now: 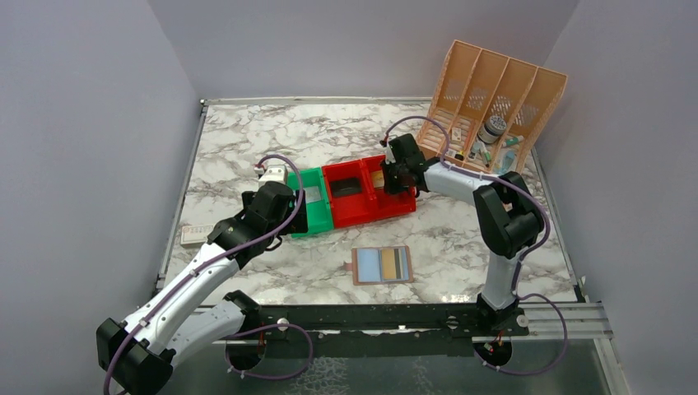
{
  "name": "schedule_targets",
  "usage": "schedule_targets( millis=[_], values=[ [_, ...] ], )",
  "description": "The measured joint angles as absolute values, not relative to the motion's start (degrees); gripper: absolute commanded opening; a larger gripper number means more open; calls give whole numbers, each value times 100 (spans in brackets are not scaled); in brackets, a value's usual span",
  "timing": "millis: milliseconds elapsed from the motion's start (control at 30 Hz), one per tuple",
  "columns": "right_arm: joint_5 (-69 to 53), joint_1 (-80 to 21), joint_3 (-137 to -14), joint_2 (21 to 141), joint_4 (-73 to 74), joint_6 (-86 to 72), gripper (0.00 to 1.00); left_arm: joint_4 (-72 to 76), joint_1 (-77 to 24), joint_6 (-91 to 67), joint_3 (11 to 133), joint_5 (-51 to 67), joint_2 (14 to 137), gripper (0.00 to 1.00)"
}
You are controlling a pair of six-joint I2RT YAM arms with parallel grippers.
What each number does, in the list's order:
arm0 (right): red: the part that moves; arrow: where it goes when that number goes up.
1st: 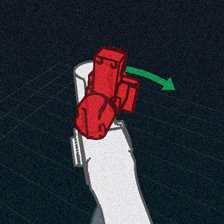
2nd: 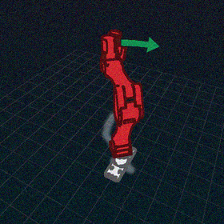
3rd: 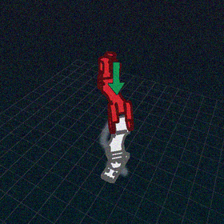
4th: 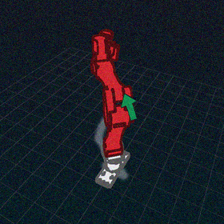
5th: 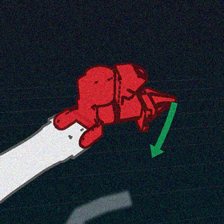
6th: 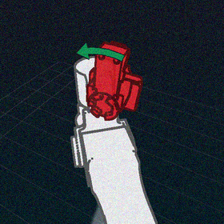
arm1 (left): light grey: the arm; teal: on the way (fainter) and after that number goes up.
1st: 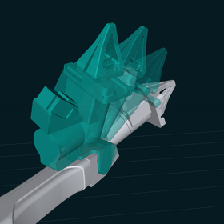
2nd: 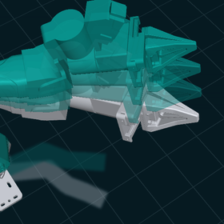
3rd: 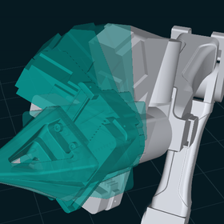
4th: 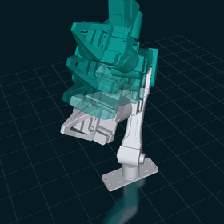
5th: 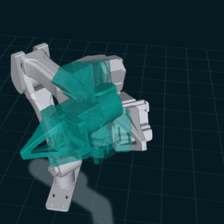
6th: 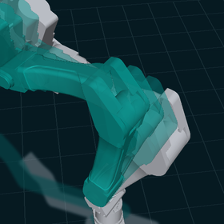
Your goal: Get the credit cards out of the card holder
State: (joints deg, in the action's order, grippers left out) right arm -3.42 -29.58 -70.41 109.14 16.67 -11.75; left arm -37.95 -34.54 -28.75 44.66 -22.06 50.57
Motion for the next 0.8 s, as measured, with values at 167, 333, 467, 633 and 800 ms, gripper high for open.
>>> schedule_targets(
  millis=[167,333,467,633,800],
  values=[
    [-134,-2976,-7100,10989,1627,-1186,8,-3793,-3454,-2877,4449,-2204,5052,99],
    [19,-3017,-6997,10989,1232,-1291,10,-3793,-3454,-2875,4449,-2202,5052,99],
    [89,-3044,-6963,11006,954,-1393,11,-3793,-3454,-2875,4449,-2200,5052,99],
    [176,-3092,-6919,11026,692,-1466,12,-3793,-3454,-2875,4449,-2196,5052,99],
    [355,-3175,-6919,11037,637,-1472,13,-3793,-3454,-2875,4449,-2191,5052,99]
  ],
)
